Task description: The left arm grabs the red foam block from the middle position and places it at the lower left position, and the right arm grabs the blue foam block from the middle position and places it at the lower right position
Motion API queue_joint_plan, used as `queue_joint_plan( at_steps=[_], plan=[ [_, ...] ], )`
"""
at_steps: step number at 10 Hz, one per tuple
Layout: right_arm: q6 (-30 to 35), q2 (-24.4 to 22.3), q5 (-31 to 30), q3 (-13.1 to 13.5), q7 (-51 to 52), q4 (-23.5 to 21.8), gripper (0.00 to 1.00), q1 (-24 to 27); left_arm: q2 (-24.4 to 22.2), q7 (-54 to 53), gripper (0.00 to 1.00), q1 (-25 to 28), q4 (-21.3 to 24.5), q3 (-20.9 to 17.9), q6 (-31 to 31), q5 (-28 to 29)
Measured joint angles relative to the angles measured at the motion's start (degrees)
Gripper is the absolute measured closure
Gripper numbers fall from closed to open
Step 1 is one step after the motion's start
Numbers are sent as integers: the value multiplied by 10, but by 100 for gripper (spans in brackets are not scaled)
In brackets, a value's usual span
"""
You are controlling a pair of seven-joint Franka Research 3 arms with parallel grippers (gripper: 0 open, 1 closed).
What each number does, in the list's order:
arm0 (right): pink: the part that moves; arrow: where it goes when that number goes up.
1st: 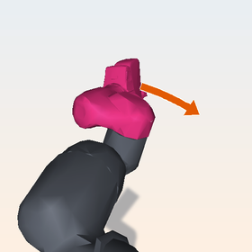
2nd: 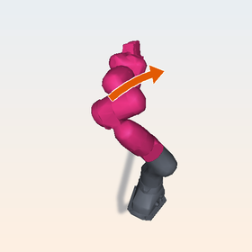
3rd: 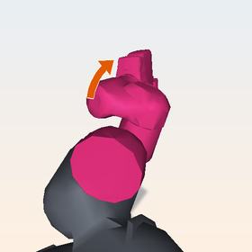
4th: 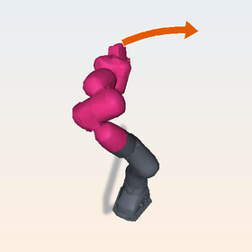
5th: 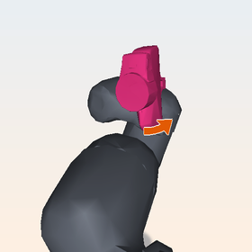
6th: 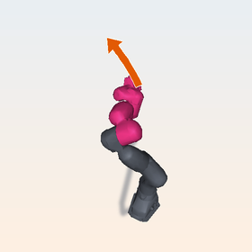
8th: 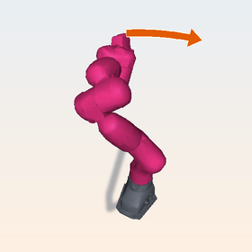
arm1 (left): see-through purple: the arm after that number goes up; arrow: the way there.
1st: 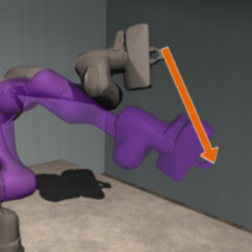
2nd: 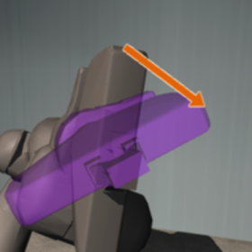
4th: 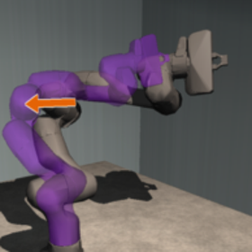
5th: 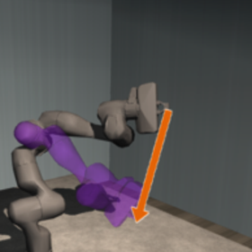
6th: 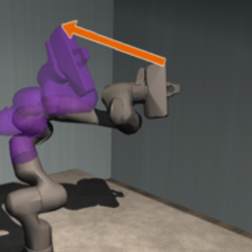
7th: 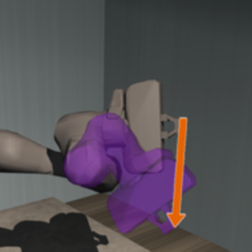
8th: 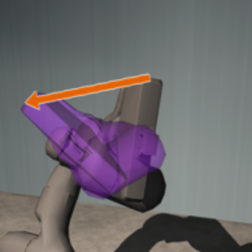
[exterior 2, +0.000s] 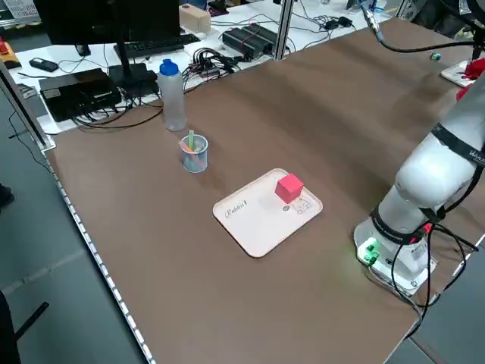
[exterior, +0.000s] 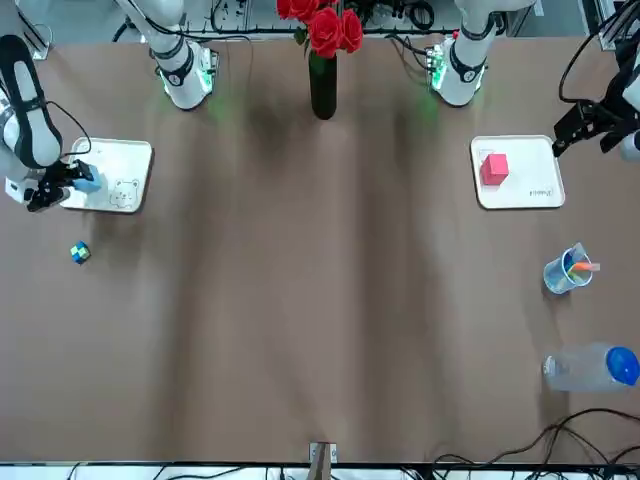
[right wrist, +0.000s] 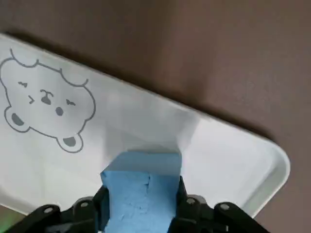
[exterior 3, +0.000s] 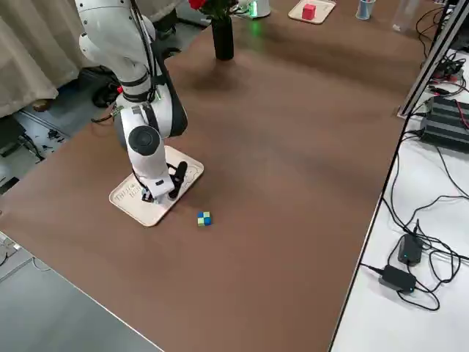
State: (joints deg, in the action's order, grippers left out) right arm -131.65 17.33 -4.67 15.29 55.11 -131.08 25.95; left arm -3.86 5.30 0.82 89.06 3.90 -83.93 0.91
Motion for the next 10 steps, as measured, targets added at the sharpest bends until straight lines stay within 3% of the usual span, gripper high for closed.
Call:
queue_joint_plan(
  at_steps=[3,4,6,7,9,10],
  plan=[
    [12,0,0,0,2,1,5,0,0,-2,0,0,0,0,17,0],
    [25,-1,0,0,3,2,0,0,0,-3,0,0,0,0,17,0],
    [90,-4,0,-1,4,28,0,-5,0,-10,0,0,-1,-2,17,0],
    [167,-8,0,-3,4,76,0,-19,0,-10,0,0,-3,-2,17,0],
    [335,-18,0,-6,1,221,0,-57,0,-17,0,0,-12,-2,17,0],
    [385,-23,0,-7,-10,279,0,-74,0,-26,0,1,-13,-2,17,0]
  ],
)
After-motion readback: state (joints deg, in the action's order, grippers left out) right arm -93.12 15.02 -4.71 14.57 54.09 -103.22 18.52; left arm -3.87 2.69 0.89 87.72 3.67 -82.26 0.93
